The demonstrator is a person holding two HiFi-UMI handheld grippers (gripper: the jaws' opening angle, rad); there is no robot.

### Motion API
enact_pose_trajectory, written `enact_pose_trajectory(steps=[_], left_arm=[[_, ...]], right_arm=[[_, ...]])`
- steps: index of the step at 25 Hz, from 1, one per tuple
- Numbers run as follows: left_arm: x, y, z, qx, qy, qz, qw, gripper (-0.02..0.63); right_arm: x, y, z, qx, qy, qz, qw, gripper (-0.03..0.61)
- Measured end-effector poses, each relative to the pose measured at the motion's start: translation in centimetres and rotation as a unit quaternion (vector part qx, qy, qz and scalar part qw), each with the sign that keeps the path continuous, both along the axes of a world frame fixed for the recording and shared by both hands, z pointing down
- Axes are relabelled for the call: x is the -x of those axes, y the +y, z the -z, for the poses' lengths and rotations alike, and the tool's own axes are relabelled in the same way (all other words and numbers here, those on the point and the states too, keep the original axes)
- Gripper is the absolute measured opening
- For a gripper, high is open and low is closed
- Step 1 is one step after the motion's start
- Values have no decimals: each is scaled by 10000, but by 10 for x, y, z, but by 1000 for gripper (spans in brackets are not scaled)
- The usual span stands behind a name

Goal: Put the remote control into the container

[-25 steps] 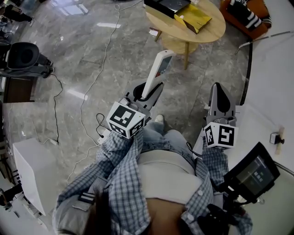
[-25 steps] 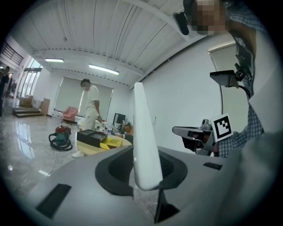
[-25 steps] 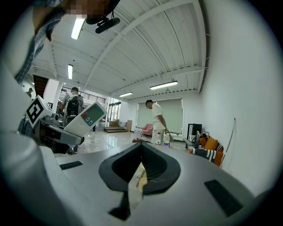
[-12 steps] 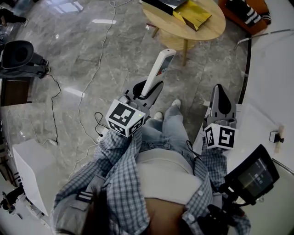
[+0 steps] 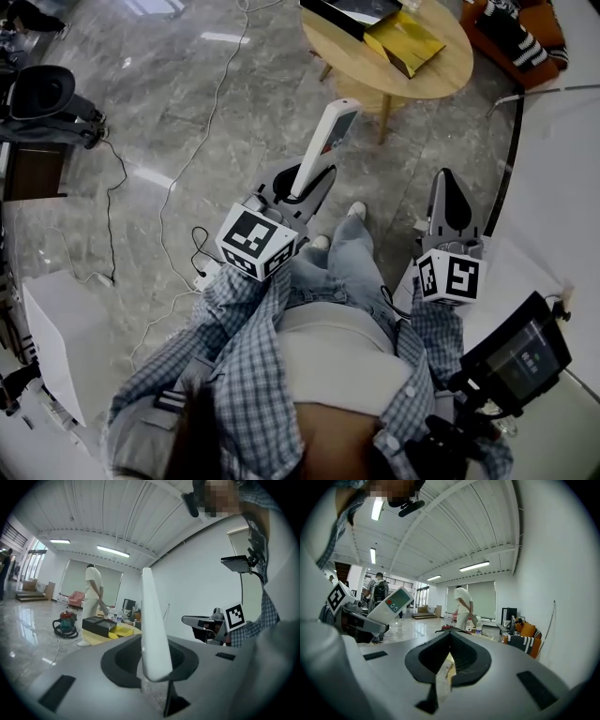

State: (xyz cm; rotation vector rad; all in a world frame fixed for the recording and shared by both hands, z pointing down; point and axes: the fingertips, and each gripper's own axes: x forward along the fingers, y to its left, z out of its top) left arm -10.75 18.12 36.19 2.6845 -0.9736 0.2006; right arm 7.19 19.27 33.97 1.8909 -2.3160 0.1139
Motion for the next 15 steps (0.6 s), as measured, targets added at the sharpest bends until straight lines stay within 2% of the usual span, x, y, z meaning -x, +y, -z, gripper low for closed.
enact_pose_trajectory(steps=[7, 15], left_arm=[[-8, -23, 4, 21, 31, 116, 9999, 92], [-61, -71, 10, -3, -59, 345, 9994, 92]], right_arm=[[1, -27, 5, -15, 27, 227, 9997, 5], [-57, -81, 9, -17, -18, 406, 9992, 5]])
